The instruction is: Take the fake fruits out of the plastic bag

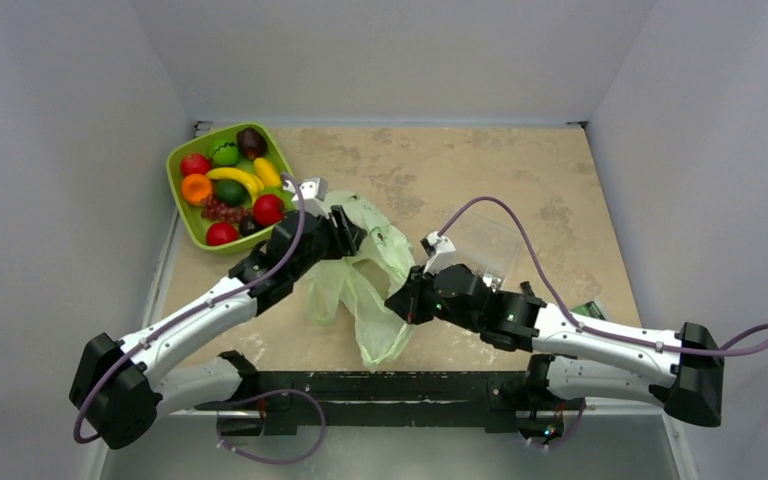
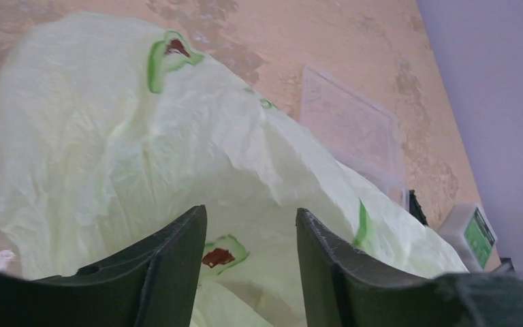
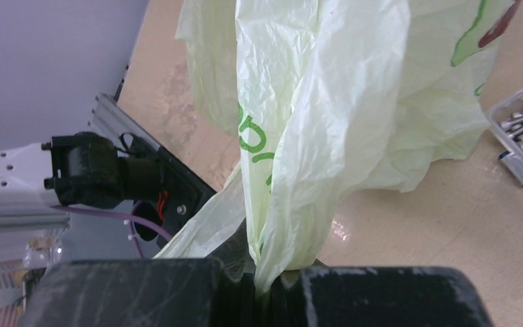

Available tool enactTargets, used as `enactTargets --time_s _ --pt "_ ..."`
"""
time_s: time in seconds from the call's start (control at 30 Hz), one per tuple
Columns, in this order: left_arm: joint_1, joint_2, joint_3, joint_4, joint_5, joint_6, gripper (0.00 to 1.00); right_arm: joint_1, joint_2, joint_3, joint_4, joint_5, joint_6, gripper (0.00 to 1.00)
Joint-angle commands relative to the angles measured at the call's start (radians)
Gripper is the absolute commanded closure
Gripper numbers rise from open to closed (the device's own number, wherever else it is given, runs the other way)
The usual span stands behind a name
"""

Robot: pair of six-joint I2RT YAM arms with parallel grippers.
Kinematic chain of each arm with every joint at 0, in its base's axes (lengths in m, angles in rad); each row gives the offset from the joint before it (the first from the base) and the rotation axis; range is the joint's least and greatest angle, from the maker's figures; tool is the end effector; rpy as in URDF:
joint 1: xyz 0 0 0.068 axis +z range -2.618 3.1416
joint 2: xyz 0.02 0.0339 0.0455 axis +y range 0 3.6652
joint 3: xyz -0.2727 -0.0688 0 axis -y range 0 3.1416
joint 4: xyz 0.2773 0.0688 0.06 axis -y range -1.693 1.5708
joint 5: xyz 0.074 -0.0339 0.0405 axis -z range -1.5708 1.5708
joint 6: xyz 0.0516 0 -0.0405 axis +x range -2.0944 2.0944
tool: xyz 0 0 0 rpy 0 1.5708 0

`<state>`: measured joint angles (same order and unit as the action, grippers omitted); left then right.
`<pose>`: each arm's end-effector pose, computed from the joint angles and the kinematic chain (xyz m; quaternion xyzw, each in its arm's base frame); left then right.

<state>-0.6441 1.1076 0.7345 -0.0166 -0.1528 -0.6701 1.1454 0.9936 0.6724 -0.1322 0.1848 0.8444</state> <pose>0.2397 -0.1702 0.2648 -0.0533 0.8276 -0.2889 0.4783 0.1182 0.2378 0.2568 -0.0782 0.8421 0.4001 0.3531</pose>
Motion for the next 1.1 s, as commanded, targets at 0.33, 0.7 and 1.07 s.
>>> enactTargets --time_s 0.33,0.7,1.07 --pt "0.119 -0.224 -0.033 -0.185 0.511 0.036 0.45 0.01 -0.086 -0.037 -0.035 -0.013 0.0 1.0" --pt "-0.076 -0.393 -0.136 -0.258 0.482 0.004 0.43 0.011 -0.095 -0.022 0.006 0.028 0.007 1.0" --pt "-0.341 -0.232 -0.197 -0.01 0.041 -0.017 0.63 0.011 -0.11 -0.025 0.065 0.013 0.054 1.0"
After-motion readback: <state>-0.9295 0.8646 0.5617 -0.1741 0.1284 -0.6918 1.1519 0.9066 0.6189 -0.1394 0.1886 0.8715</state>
